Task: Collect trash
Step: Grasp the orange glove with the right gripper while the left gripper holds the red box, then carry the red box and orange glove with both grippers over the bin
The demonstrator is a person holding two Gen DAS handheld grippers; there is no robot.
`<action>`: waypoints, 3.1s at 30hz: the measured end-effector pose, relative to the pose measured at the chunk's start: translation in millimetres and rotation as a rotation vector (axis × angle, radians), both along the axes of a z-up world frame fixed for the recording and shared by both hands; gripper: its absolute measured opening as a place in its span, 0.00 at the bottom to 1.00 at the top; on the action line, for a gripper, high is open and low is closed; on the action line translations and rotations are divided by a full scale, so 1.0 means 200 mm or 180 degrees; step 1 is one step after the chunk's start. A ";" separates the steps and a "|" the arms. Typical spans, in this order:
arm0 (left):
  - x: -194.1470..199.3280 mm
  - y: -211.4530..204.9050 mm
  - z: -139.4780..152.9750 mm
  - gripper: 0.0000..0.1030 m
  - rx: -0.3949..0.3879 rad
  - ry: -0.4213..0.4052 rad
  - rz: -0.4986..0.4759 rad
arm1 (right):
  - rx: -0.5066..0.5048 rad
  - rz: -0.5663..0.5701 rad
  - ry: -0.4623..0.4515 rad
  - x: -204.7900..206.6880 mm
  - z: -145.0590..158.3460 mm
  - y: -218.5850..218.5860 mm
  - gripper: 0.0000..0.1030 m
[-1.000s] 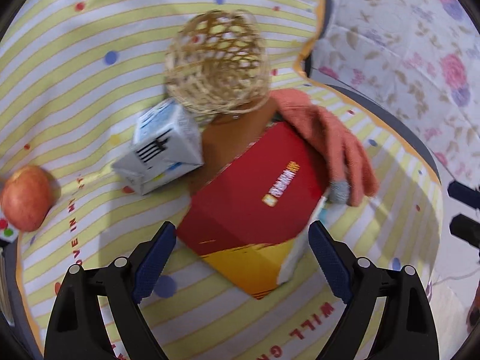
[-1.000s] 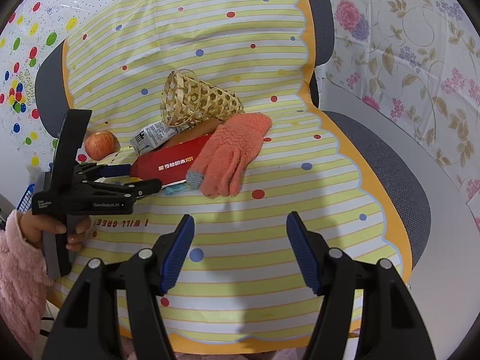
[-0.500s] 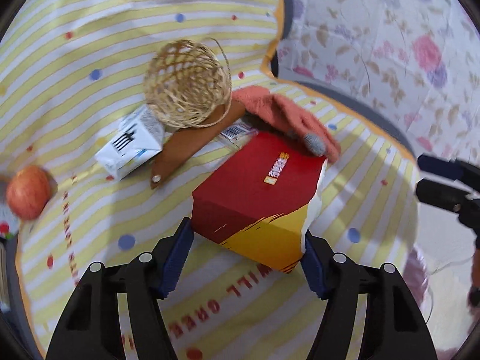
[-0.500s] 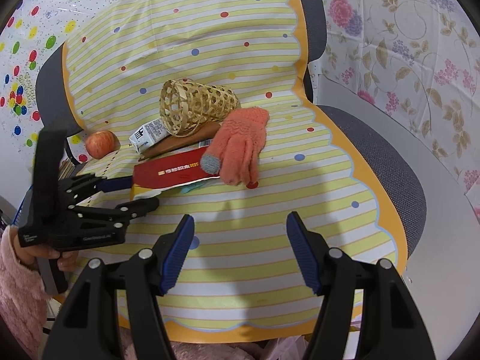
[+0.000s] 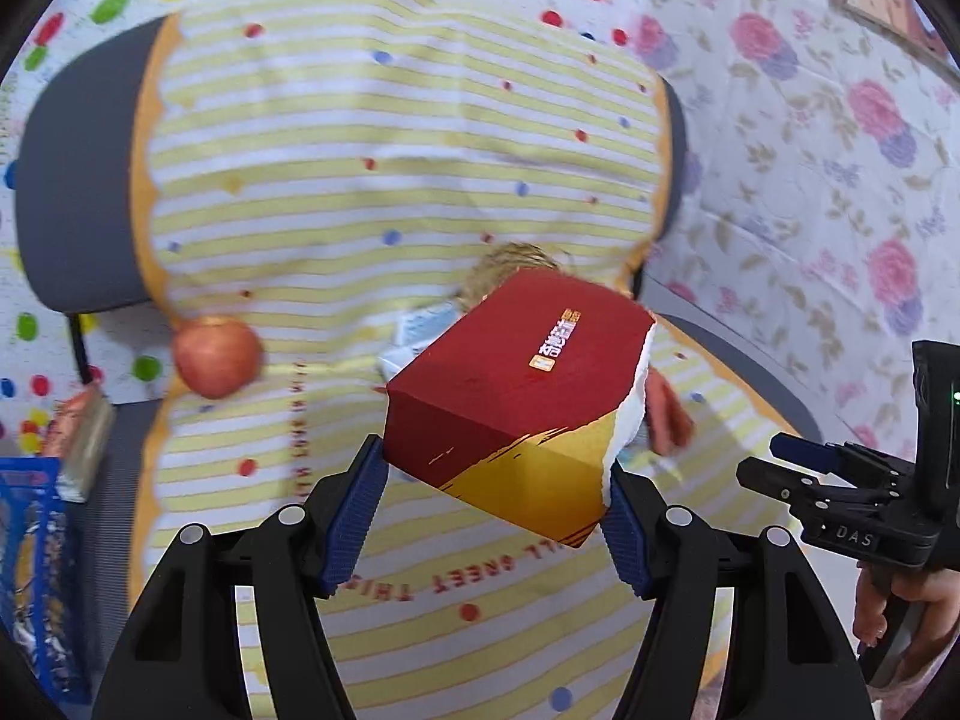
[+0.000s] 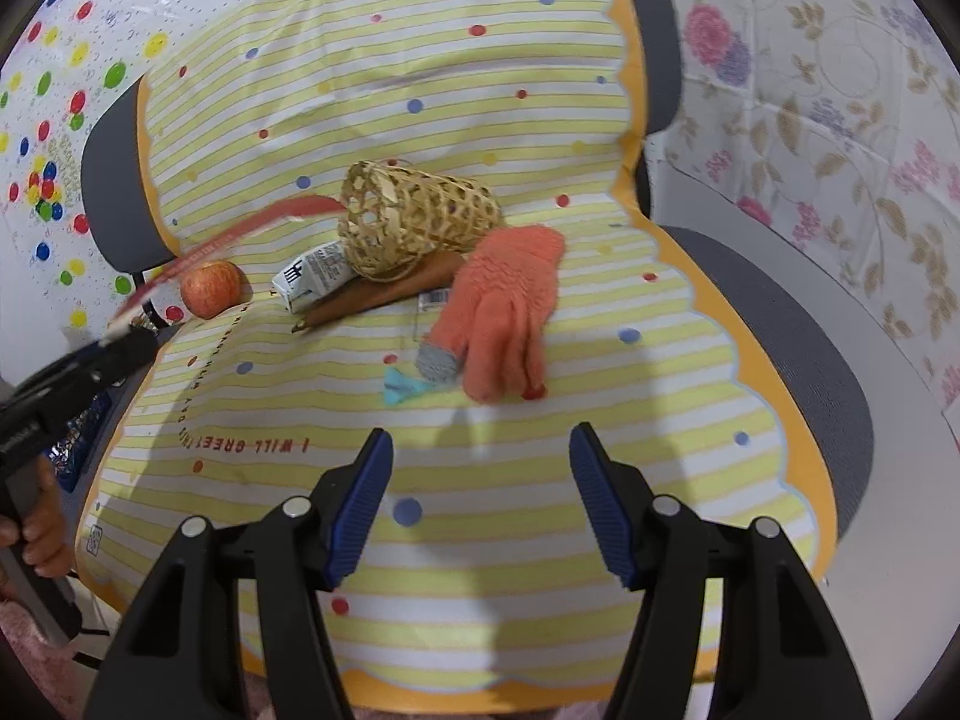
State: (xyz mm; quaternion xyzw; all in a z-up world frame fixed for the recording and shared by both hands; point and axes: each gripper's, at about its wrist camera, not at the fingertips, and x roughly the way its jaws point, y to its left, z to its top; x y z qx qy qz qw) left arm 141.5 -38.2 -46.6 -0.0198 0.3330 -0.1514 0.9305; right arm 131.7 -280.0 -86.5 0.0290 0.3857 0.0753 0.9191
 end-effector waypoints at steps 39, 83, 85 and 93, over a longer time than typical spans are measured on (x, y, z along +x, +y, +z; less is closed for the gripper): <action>-0.14 -0.06 0.10 0.65 -0.0185 -0.0061 0.0029 | 0.0028 -0.0142 -0.0459 -0.03 0.35 -0.14 0.13; -1.04 -0.98 -0.21 0.65 0.0091 0.0303 -0.1659 | 0.0018 -0.1472 -0.0038 -1.47 0.05 -0.64 0.14; -1.05 -1.01 -0.22 0.65 0.0118 0.0325 -0.1690 | 0.0031 -0.1498 -0.0008 -1.48 0.03 -0.66 0.15; -0.98 -1.16 -0.32 0.66 0.0225 0.0537 -0.1788 | 0.0167 -0.1527 0.0137 -1.42 -0.09 -0.76 0.16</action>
